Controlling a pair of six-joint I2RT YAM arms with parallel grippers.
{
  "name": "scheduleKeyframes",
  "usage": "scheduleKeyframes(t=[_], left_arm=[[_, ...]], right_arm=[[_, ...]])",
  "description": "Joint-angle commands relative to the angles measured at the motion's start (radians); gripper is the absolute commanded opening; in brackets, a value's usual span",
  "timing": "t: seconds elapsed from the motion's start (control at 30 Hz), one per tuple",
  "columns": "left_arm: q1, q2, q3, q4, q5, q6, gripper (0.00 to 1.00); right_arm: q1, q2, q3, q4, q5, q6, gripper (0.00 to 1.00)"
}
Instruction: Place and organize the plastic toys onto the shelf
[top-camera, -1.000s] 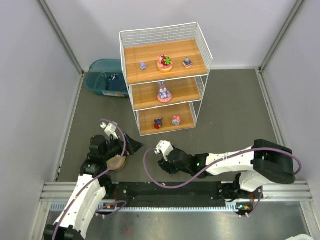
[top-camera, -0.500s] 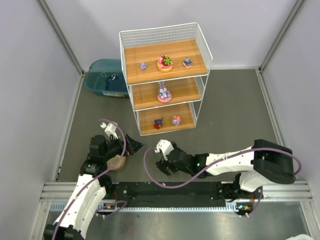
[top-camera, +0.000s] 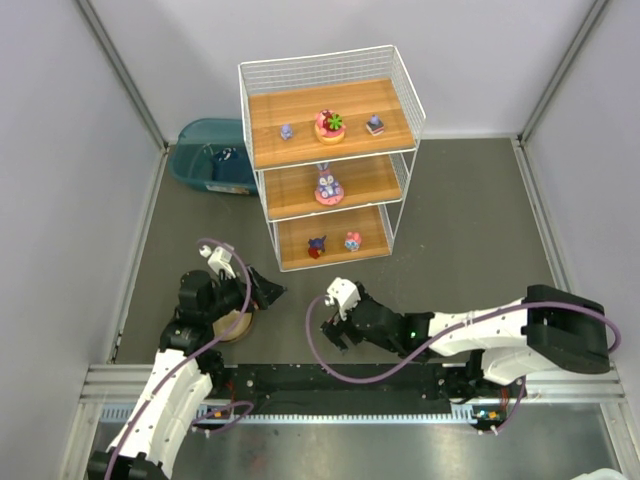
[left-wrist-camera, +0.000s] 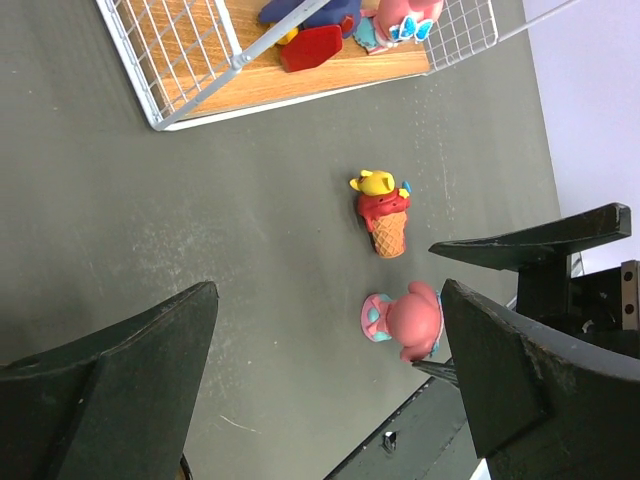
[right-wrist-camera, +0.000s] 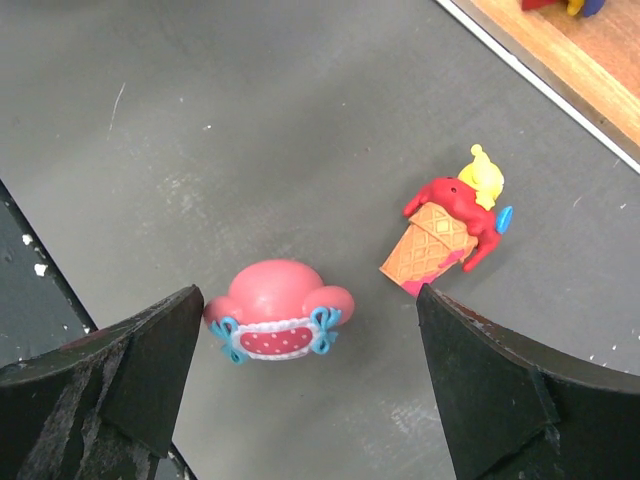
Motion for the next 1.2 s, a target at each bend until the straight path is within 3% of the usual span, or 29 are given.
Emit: scheduleKeyframes(t=[0.0,1.17], left_arm=[[-0.002,-0.011,0.050,-0.014,-0.031,0.021,0.99],[-0.002,-0.009,0.052,-0.025,-0.043,0.033,0.99]], right_arm=[[0.018,-0.045,-0.014,0.092,0.024,-0.016,0.89],[0.060,0.032,-0.075,0.221,0.004,0.023,0.90]])
